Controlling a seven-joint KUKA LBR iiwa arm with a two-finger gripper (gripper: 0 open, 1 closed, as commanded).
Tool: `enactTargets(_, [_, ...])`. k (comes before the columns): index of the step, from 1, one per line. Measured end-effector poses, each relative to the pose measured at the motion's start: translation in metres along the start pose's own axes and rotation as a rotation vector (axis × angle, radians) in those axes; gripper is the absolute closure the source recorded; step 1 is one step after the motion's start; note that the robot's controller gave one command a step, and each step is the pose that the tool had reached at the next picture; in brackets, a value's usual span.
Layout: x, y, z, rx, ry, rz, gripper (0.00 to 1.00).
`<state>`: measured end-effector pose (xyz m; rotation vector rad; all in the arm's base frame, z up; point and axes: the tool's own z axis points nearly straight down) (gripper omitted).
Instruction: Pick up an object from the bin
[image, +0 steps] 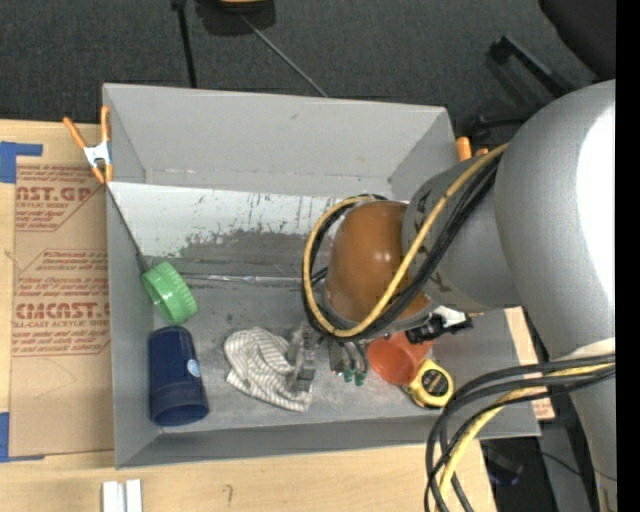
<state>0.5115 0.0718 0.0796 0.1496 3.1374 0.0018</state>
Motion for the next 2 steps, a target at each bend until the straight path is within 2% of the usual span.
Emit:
enactTargets(1, [0.000,0.000,0.000,0.000,0.000,0.000,1.00])
enactTargets(2, [0.012,0.023,-0.200,-0.001,-0.003,-0.010,1.00])
